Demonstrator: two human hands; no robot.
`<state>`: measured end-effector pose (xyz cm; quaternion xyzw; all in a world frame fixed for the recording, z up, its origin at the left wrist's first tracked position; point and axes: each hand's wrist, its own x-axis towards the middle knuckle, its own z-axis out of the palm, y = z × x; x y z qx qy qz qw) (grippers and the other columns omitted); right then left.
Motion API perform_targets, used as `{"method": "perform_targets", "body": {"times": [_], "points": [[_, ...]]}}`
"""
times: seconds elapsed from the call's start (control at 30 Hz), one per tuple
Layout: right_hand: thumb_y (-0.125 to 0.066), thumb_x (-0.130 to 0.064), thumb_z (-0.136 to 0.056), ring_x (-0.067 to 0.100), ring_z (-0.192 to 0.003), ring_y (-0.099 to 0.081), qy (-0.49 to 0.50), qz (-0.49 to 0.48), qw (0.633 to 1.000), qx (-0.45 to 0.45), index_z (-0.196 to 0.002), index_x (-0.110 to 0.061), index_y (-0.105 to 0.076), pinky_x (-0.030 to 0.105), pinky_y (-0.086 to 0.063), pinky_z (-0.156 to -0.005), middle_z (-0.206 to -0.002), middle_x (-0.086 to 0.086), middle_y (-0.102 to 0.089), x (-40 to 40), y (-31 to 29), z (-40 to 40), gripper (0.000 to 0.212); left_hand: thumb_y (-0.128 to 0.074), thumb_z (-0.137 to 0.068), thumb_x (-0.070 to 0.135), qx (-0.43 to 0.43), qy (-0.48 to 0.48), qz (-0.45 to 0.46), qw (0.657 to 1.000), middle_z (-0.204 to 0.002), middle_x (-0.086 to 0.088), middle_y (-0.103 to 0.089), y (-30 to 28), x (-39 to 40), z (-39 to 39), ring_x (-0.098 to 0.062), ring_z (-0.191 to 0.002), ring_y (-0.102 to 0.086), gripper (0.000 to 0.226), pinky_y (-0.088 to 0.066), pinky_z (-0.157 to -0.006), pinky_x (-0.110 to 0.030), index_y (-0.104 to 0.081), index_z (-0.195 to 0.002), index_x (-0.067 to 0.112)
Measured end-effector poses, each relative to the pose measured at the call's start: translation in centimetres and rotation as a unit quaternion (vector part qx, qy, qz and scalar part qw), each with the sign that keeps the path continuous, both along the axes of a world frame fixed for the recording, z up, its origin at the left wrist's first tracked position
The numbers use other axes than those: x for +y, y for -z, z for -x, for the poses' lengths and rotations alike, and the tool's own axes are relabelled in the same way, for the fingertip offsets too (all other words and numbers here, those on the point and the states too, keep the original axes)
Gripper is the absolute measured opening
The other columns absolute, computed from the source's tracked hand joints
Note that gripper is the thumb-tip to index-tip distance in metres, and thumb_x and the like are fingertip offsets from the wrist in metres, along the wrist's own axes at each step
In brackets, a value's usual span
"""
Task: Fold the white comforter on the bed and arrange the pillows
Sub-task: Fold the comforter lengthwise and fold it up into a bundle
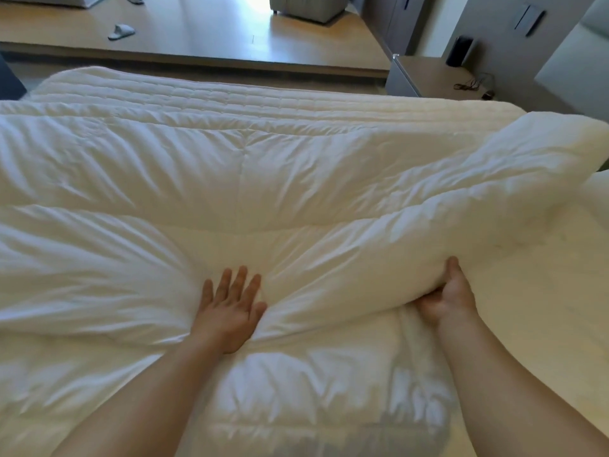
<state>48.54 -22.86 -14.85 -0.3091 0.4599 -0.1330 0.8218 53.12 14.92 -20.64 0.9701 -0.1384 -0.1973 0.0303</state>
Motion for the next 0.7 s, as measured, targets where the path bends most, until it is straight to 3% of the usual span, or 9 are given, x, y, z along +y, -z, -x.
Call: {"method": "perform_targets", "body": {"times": [0.1,0.2,0.3,0.37,0.4,0.5,0.57,0.63,0.7], "points": [[-0.085,-0.034,-0.057,0.029,-0.104,-0.067,0.018,0.062,0.997,-0.031,-0.124,-0.021,-0.063,0.052,-0.056,-0.081,-0.117,0.008,-0.070,-1.7,-3.7,-1.7,0.071,0.004,-0.087,0.066,0.009,-0.009,-0.003,1.000,-0.163,0.006,0.022,0.2,-0.2,-0.3,-0.021,-0.150,0.021,0.074,0.011,-0.120,-0.050,0.011,-0.155,0.038],[-0.071,-0.012,-0.074,0.020,-0.091,-0.068,0.076,0.307,0.944,-0.092,-0.113,-0.013,-0.058,0.035,-0.058,-0.075,-0.106,0.003,-0.067,-1.6,-10.7,-3.0,0.041,-0.008,-0.099,0.059,0.026,-0.015,0.007,1.000,-0.163,0.006,0.022,-0.3,-0.8,-0.7,-0.021,-0.150,0.020,0.063,0.010,-0.120,-0.050,0.010,-0.155,0.037],[-0.063,-0.020,-0.086,0.025,-0.076,-0.055,0.018,0.685,0.728,0.010,-0.099,-0.002,-0.050,0.034,-0.044,-0.071,-0.087,0.011,-0.058,0.5,-14.1,-0.6,0.026,-0.009,-0.100,0.057,0.026,-0.011,0.013,1.000,-0.163,0.005,0.021,-0.6,-0.9,-0.9,-0.021,-0.151,0.018,0.062,0.009,-0.120,-0.050,0.011,-0.155,0.036],[-0.062,-0.020,-0.090,0.043,-0.083,-0.060,-0.052,0.760,0.633,0.141,-0.108,0.007,-0.049,0.042,-0.042,-0.070,-0.092,0.030,-0.063,-0.1,-11.6,1.4,0.035,-0.010,-0.100,0.057,0.029,-0.006,0.008,1.000,-0.164,0.005,0.020,-0.6,-0.7,-0.8,-0.022,-0.151,0.017,0.063,0.008,-0.120,-0.050,0.011,-0.155,0.035],[-0.062,-0.020,-0.090,0.048,-0.091,-0.061,-0.100,0.732,0.639,0.214,-0.115,0.007,-0.048,0.045,-0.045,-0.073,-0.100,0.034,-0.063,-1.0,-9.7,2.5,0.039,-0.010,-0.100,0.058,0.029,-0.003,0.005,1.000,-0.164,0.005,0.020,-0.6,-0.6,-0.7,-0.023,-0.151,0.017,0.063,0.007,-0.120,-0.050,0.010,-0.156,0.035],[-0.073,-0.024,-0.081,0.044,-0.104,-0.061,-0.188,0.452,0.806,0.334,-0.123,0.002,-0.052,0.052,-0.050,-0.088,-0.121,0.029,-0.060,-3.2,-3.4,5.7,0.054,-0.010,-0.099,0.059,0.034,0.002,-0.002,0.999,-0.164,0.003,0.019,-0.8,-0.6,-0.7,-0.024,-0.151,0.016,0.064,0.005,-0.120,-0.051,0.009,-0.156,0.035],[-0.081,-0.031,-0.070,0.042,-0.098,-0.064,-0.152,0.319,0.888,0.293,-0.113,-0.003,-0.060,0.059,-0.052,-0.086,-0.116,0.026,-0.064,-3.8,-1.0,7.3,0.056,-0.010,-0.100,0.059,0.042,0.006,-0.011,0.999,-0.164,0.003,0.020,-1.1,-0.7,-0.8,-0.025,-0.151,0.015,0.065,0.004,-0.120,-0.052,0.009,-0.156,0.034],[-0.079,-0.024,-0.077,0.041,-0.088,-0.067,-0.128,0.241,0.929,0.251,-0.104,-0.002,-0.063,0.061,-0.055,-0.077,-0.102,0.026,-0.067,-3.3,-1.3,8.0,0.039,-0.011,-0.100,0.058,0.047,0.010,-0.026,0.999,-0.164,0.002,0.018,-1.4,-0.8,-0.9,-0.026,-0.152,0.012,0.064,0.002,-0.120,-0.052,0.007,-0.156,0.033],[-0.072,-0.019,-0.085,0.035,-0.078,-0.066,-0.123,0.183,0.955,0.198,-0.099,-0.004,-0.065,0.047,-0.060,-0.063,-0.091,0.021,-0.068,-3.2,-2.5,8.5,0.022,-0.016,-0.100,0.057,0.046,0.006,-0.036,0.998,-0.166,0.001,0.012,-2.2,-1.1,-1.0,-0.027,-0.152,0.006,0.064,-0.004,-0.120,-0.053,0.002,-0.157,0.033]]}}
